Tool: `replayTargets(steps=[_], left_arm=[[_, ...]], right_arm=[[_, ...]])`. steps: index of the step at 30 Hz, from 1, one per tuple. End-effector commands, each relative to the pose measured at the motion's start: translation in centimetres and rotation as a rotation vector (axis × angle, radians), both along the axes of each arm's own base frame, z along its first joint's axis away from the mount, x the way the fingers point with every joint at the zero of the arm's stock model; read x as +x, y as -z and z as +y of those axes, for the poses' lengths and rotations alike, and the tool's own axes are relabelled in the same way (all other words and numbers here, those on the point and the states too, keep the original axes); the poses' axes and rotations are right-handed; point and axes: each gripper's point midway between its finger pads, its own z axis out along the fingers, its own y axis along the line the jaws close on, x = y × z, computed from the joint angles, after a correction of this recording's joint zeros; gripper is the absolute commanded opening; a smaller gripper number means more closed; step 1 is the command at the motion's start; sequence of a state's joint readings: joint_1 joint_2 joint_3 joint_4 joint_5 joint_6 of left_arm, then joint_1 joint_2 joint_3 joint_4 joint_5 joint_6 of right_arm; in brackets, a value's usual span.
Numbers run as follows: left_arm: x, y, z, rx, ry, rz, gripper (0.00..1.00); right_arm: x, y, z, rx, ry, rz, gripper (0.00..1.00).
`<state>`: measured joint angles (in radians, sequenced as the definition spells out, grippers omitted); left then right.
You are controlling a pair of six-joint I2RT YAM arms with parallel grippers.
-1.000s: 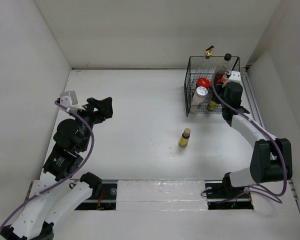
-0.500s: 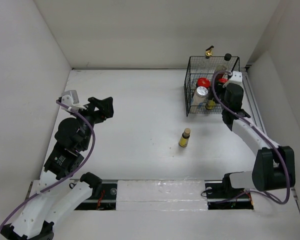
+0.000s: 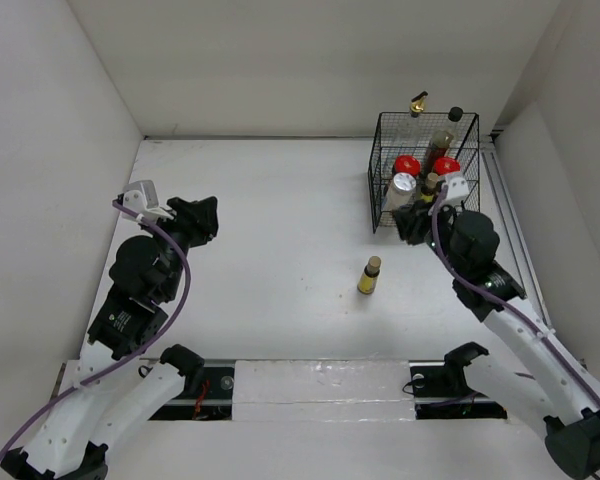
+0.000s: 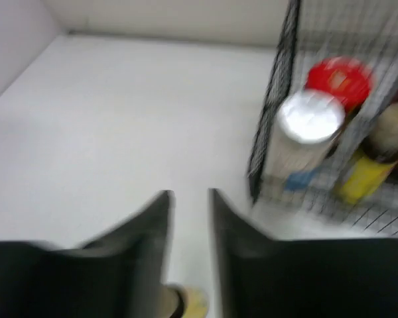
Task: Organize the condiment bottles
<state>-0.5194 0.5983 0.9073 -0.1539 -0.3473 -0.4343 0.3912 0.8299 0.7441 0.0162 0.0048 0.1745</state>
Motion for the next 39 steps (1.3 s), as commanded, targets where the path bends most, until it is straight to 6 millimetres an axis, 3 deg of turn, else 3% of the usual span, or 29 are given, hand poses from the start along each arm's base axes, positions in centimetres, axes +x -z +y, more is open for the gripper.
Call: replayTargets(steps=[1, 2, 4, 5, 8, 10, 12, 17, 21, 22, 25, 28, 31, 33, 36, 38, 39], left_arm=[[0.2, -1.2, -0.2, -0.004, 0.013, -0.044, 0.33], [0.4, -1.0, -0.4, 0.0, 0.013, -0.036, 0.33], [0.9, -0.3, -0.7, 0.012, 0.013, -0.015, 0.33], [0.8, -0.3, -0.4, 0.017, 0.004, -0.005, 0.34], [0.7, -0.7, -0.4, 0.007, 0.004, -0.024, 0.55], [0.5, -1.2, -0.2, -0.003, 0.004, -0.041, 0.67], [0.4, -1.0, -0.2, 0.001, 0.004, -0.033, 0.7], [0.5, -1.1, -0.2, -0.001, 0.004, -0.037, 0.73], [0.4, -0.9, -0.4, 0.005, 0.013, -0.028, 0.73], [0.5, -0.6, -0.5, 0.005, 0.013, -0.027, 0.73], [0.5, -0.4, -0.4, 0.01, 0.013, -0.019, 0.73], [0.4, -0.8, -0.6, 0.006, 0.024, -0.027, 0.74], [0.4, -0.9, -0.8, 0.004, 0.034, -0.03, 0.74], [0.5, -0.6, -1.1, 0.01, 0.047, -0.021, 0.75], [0.3, -1.1, -1.1, 0.001, 0.056, -0.038, 0.79], [0.2, -0.9, -1.1, 0.005, 0.056, -0.03, 0.81], [0.2, -0.9, -1.2, -0.004, 0.056, -0.029, 0.81]], right_arm=[[-4.4, 7.0, 1.7, -0.112, -0.133, 0.239, 0.5], [-5.1, 7.3, 1.7, -0.122, -0.138, 0.252, 0.65], [-6.4, 8.5, 2.5, -0.142, -0.188, 0.29, 0.85], [-6.8, 9.3, 2.8, -0.149, -0.209, 0.306, 0.88], [-8.2, 10.6, 4.4, -0.141, -0.281, 0.337, 0.92], [-7.9, 10.9, 4.8, -0.146, -0.273, 0.343, 0.92], [-8.0, 11.7, 5.7, -0.152, -0.29, 0.368, 0.92], [-6.2, 12.2, 6.1, -0.176, -0.243, 0.347, 0.71], [-4.9, 12.7, 6.3, -0.179, -0.208, 0.332, 0.47], [-4.6, 12.5, 6.2, -0.176, -0.193, 0.319, 0.37], [-3.9, 11.6, 6.5, -0.151, -0.18, 0.294, 0.22], [-3.3, 8.4, 5.7, -0.114, -0.125, 0.214, 0.19], [-2.9, 1.7, 3.5, -0.058, -0.019, 0.068, 0.19], [-2.3, -2.8, 1.1, -0.036, 0.069, -0.034, 0.19], [-1.0, -7.7, -3.5, -0.005, 0.249, -0.112, 0.18], [0.0, -8.9, -5.6, 0.004, 0.331, -0.131, 0.18], [0.7, -9.3, -7.8, 0.0, 0.406, -0.132, 0.17]])
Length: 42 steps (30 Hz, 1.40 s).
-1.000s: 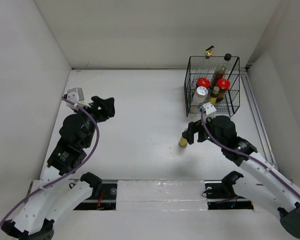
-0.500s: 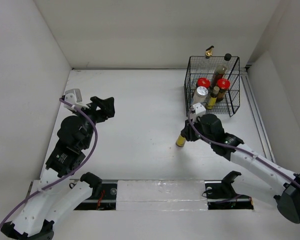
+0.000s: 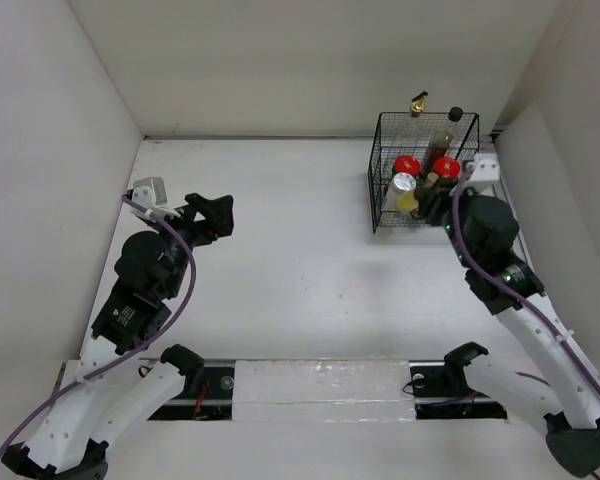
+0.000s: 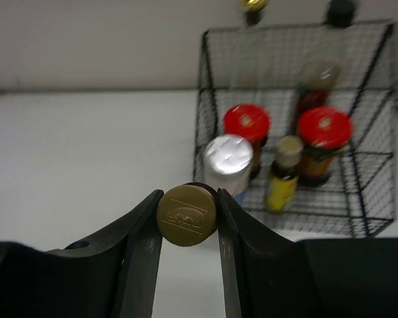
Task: Organize the condiment bottles
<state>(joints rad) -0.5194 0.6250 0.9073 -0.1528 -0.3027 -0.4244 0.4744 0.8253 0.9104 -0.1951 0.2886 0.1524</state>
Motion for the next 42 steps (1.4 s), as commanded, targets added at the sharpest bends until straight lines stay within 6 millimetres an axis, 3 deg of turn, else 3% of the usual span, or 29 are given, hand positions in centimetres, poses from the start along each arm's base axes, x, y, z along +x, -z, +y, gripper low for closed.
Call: replayTargets(steps=[1, 3, 6, 7, 10, 19, 25, 26, 29, 32, 37, 41, 42], left_arm=[[-0.1, -1.5, -0.1, -0.028, 0.012, -0.049, 0.82], [-0.1, -1.5, -0.1, -0.028, 0.012, -0.049, 0.84], [-0.2, -1.5, -0.3, -0.028, 0.021, -0.049, 0.85], [-0.4, -1.8, -0.1, -0.033, 0.021, -0.058, 0.86], [-0.4, -2.1, -0.3, -0.038, 0.03, -0.068, 0.9], [-0.3, -1.6, -0.6, -0.029, 0.04, -0.052, 0.93], [-0.3, -1.5, -0.5, -0.019, 0.039, -0.051, 0.95], [-0.4, -1.5, -0.7, -0.018, 0.048, -0.051, 0.95], [-0.4, -1.5, -0.7, -0.018, 0.049, -0.051, 0.97], [0.0, -1.5, -0.9, -0.014, 0.049, -0.043, 0.98], [0.1, -1.2, -1.1, -0.001, 0.058, -0.037, 0.99], [0.1, -1.2, -1.1, -0.001, 0.058, -0.037, 0.99], [0.1, -1.2, -1.1, -0.001, 0.058, -0.037, 0.99]], right_arm=[[2.2, -6.5, -6.0, 0.027, 0.241, -0.16, 0.17], [3.2, -6.1, -9.4, 0.02, 0.356, -0.144, 0.15], [4.6, -6.1, -11.2, 0.028, 0.378, -0.146, 0.14], [4.8, -6.5, -12.8, 0.037, 0.427, -0.156, 0.14], [6.1, -5.7, -14.9, 0.036, 0.448, -0.13, 0.14], [10.5, -3.1, -16.4, 0.041, 0.427, -0.1, 0.12], [12.9, 0.4, -16.8, 0.042, 0.429, -0.025, 0.11], [13.6, 1.9, -16.9, 0.038, 0.43, 0.01, 0.11], [14.4, 5.2, -16.9, 0.048, 0.434, 0.083, 0.1], [14.7, 6.7, -17.1, 0.043, 0.447, 0.114, 0.1], [14.8, 7.6, -17.0, 0.035, 0.459, 0.133, 0.1], [14.8, 8.5, -17.0, 0.033, 0.459, 0.151, 0.19], [14.6, 8.9, -17.0, 0.032, 0.459, 0.16, 0.29]])
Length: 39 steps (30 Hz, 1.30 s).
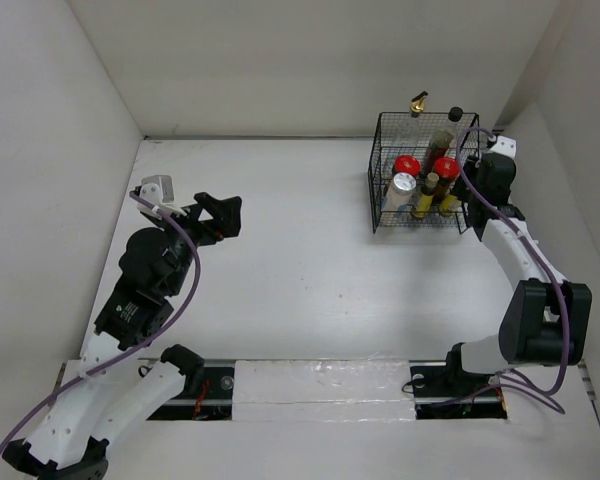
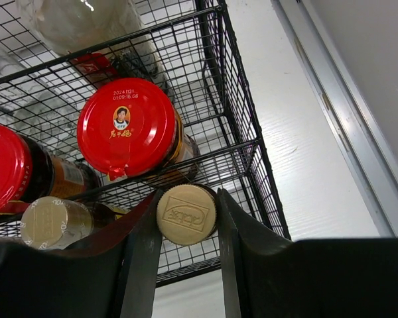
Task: Organize the condiment bottles
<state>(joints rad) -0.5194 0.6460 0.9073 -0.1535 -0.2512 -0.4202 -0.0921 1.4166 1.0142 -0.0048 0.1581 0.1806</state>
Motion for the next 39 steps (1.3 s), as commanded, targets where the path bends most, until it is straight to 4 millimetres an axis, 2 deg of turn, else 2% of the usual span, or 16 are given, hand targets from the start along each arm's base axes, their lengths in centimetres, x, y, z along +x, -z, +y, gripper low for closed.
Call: replayTargets(steps=[1, 3, 12, 16, 17, 20, 21, 23, 26, 30, 31, 33, 35, 36, 38, 39], left_arm=[[0.0, -1.8, 0.0, -0.016, 0.006, -0.055, 0.99], [0.2, -1.6, -0.1, -0.012, 0.006, -0.047, 0.99], [0.3, -1.1, -0.2, -0.003, 0.007, -0.031, 0.99], [0.1, -1.3, -0.1, -0.007, 0.007, -0.039, 0.99], [0.2, -1.6, 0.0, -0.011, -0.003, -0.047, 0.99], [0.2, -1.3, 0.0, -0.007, -0.003, -0.039, 0.99], [0.2, -1.3, 0.0, -0.007, -0.003, -0.039, 0.99], [0.2, -1.3, 0.0, -0.007, -0.003, -0.039, 0.99], [0.4, -1.1, -0.1, -0.002, -0.003, -0.029, 0.99], [0.3, -1.6, 0.0, -0.011, -0.003, -0.047, 0.99], [0.3, -1.6, 0.0, -0.012, -0.003, -0.047, 0.99], [0.1, -1.8, 0.3, -0.017, -0.015, -0.056, 0.99], [0.0, -2.1, 0.8, -0.021, -0.035, -0.064, 0.99], [0.0, -2.1, 0.8, -0.021, -0.035, -0.064, 0.99], [-0.2, -2.3, 1.1, -0.026, -0.044, -0.072, 0.99], [-0.5, -2.6, 1.2, -0.033, -0.044, -0.083, 0.99]], right_arm=[[1.3, -3.0, -0.3, -0.005, 0.018, -0.13, 0.36], [1.3, -3.0, -0.3, -0.005, 0.018, -0.13, 0.42], [0.8, -3.0, -0.2, 0.012, 0.025, -0.133, 0.47], [0.7, -3.6, 0.0, 0.014, 0.014, -0.146, 0.63], [0.4, -4.0, 0.0, 0.014, 0.014, -0.15, 0.7], [-0.6, -8.0, 0.3, 0.009, 0.001, -0.245, 0.82], [-0.9, -9.6, 0.5, 0.009, -0.008, -0.28, 0.89], [-2.7, -12.8, 0.9, 0.004, -0.02, -0.356, 0.98], [-5.5, -18.0, 2.9, -0.019, -0.088, -0.491, 1.0], [-9.3, -22.9, 6.8, -0.048, -0.247, -0.635, 1.0], [-10.1, -24.1, 9.3, -0.037, -0.361, -0.678, 1.0], [-11.7, -25.8, 12.4, -0.021, -0.511, -0.754, 1.0], [-13.8, -26.0, 17.9, 0.019, -0.773, -0.786, 1.0], [-13.6, -25.4, 20.0, 0.047, -0.863, -0.773, 1.0], [-15.3, -24.7, 25.0, 0.081, -1.062, -0.747, 1.0], [-15.5, -24.6, 26.5, 0.088, -1.107, -0.735, 1.0]])
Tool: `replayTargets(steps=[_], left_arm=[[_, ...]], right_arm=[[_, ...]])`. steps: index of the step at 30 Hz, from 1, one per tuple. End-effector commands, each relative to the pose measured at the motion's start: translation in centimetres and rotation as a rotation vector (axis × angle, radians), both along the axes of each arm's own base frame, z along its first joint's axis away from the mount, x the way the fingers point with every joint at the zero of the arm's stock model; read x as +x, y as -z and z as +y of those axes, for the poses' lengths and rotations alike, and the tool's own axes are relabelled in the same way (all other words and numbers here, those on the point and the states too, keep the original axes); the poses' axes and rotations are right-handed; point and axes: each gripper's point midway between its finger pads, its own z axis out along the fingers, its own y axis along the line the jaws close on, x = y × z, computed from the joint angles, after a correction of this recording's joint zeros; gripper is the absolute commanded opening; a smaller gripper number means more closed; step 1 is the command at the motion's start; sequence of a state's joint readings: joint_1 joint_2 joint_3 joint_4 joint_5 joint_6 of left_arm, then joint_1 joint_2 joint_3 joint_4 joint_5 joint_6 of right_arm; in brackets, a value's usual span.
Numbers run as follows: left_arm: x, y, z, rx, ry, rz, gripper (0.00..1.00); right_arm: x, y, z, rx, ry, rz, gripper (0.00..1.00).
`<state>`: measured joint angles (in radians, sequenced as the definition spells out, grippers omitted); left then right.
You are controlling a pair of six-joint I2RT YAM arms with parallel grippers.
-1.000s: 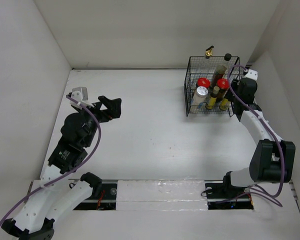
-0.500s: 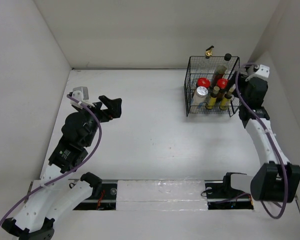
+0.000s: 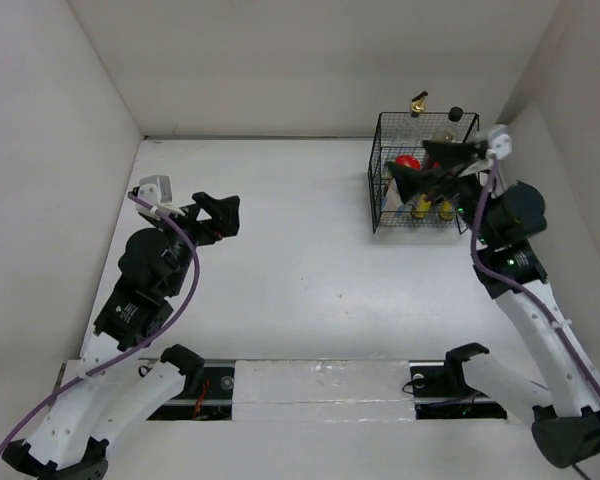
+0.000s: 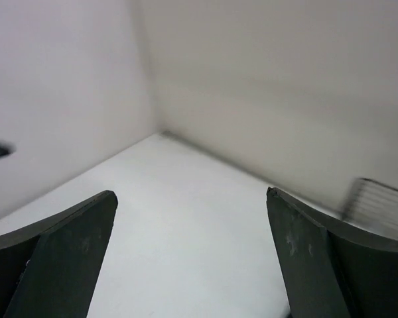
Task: Organize the condiment bottles
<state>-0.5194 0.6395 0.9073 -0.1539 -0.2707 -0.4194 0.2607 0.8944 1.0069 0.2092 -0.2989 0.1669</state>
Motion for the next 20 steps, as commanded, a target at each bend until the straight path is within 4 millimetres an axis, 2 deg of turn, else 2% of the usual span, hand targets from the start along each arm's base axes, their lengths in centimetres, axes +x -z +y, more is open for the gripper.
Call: replayTargets(steps=[1, 2, 3, 4, 6, 8, 11, 12, 13, 17, 19, 20], left_arm=[[-0.4, -2.7, 1.0, -0.035, -0.034, -0.086, 0.99], [-0.4, -2.7, 1.0, -0.036, -0.034, -0.086, 0.99], [-0.6, -2.9, 1.1, -0.04, -0.034, -0.094, 0.99], [-0.6, -2.9, 1.1, -0.04, -0.034, -0.094, 0.99], [-0.8, -3.0, 1.5, -0.042, -0.047, -0.096, 0.99], [-0.8, -3.3, 1.5, -0.048, -0.047, -0.105, 0.99], [-1.0, -3.5, 1.6, -0.061, -0.046, -0.112, 0.99], [-1.0, -3.5, 1.6, -0.061, -0.046, -0.112, 0.99], [-1.3, -3.7, 1.7, -0.066, -0.046, -0.119, 0.99], [-2.0, -4.8, 1.4, -0.086, -0.008, -0.157, 0.99], [-2.3, -5.0, 1.3, -0.09, 0.003, -0.166, 0.99], [-2.7, -5.9, 1.6, -0.104, 0.003, -0.191, 0.99]], right_arm=[[-1.3, 2.3, 8.0, -0.129, -0.318, 0.015, 1.0], [-0.8, 3.5, 9.1, -0.149, -0.321, 0.05, 1.0], [-1.5, 4.7, 11.3, -0.181, -0.374, 0.077, 1.0], [-0.7, 7.2, 12.7, -0.234, -0.389, 0.133, 1.0], [-0.7, 8.9, 14.6, -0.25, -0.396, 0.173, 1.0], [-0.5, 11.2, 15.9, -0.282, -0.404, 0.215, 1.0], [-0.6, 13.0, 17.4, -0.305, -0.402, 0.254, 1.0], [-0.7, 13.2, 17.5, -0.31, -0.393, 0.263, 1.0], [-0.3, 14.4, 17.5, -0.321, -0.365, 0.286, 1.0], [-0.3, 14.9, 17.6, -0.327, -0.334, 0.295, 1.0], [-1.0, 13.5, 17.4, -0.31, -0.334, 0.266, 1.0], [-1.3, 12.9, 17.4, -0.303, -0.33, 0.254, 1.0]])
